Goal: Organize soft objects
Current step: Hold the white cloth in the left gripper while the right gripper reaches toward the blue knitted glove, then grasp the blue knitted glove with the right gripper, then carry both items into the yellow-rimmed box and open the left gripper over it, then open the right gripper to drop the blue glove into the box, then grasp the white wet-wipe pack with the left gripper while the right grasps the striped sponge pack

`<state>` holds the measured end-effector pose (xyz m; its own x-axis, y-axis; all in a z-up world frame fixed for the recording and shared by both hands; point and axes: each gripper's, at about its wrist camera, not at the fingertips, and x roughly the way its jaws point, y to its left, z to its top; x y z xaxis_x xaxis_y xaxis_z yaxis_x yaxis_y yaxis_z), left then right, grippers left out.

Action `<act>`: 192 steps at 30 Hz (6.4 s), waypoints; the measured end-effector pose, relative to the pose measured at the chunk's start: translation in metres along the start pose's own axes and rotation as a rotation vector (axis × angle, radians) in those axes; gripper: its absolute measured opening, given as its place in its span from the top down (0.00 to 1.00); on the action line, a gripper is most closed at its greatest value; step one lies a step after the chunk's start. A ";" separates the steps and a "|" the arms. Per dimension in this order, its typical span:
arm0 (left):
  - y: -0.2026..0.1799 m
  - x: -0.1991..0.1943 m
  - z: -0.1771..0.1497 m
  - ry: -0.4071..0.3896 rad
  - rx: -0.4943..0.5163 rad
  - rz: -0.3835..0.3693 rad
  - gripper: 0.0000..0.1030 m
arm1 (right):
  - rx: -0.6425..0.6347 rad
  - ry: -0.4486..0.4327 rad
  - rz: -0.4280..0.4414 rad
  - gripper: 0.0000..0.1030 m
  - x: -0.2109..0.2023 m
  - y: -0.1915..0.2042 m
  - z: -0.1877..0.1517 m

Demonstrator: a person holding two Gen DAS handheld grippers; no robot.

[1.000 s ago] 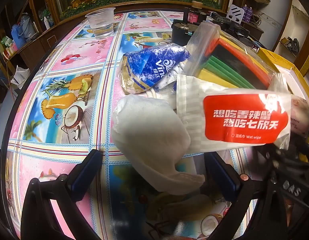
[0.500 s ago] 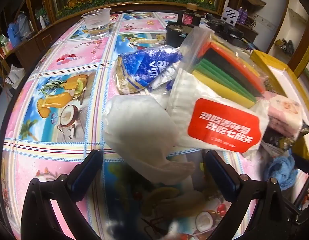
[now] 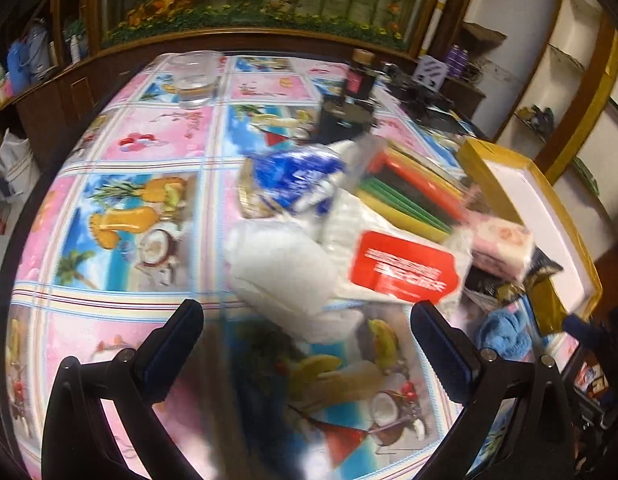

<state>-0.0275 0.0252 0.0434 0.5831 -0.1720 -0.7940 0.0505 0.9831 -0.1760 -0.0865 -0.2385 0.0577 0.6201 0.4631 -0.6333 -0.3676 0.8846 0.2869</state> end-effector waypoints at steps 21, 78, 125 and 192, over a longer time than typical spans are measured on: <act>0.031 0.031 0.000 0.078 -0.103 0.003 0.89 | -0.004 0.025 0.024 0.12 -0.001 -0.001 -0.013; -0.250 0.016 0.021 -0.078 0.331 -0.405 0.89 | 0.398 -0.201 -0.137 0.69 -0.078 -0.151 -0.004; -0.278 0.077 0.072 -0.047 0.208 -0.394 0.42 | 0.563 -0.228 -0.322 0.33 -0.054 -0.215 0.059; 0.099 -0.042 0.009 -0.085 -0.237 -0.170 0.32 | -0.147 0.233 0.127 0.26 0.165 0.066 0.079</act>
<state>-0.0395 0.1303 0.0641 0.6488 -0.3168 -0.6918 -0.0318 0.8971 -0.4407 0.0461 -0.0992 0.0292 0.3930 0.5296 -0.7517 -0.5389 0.7951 0.2784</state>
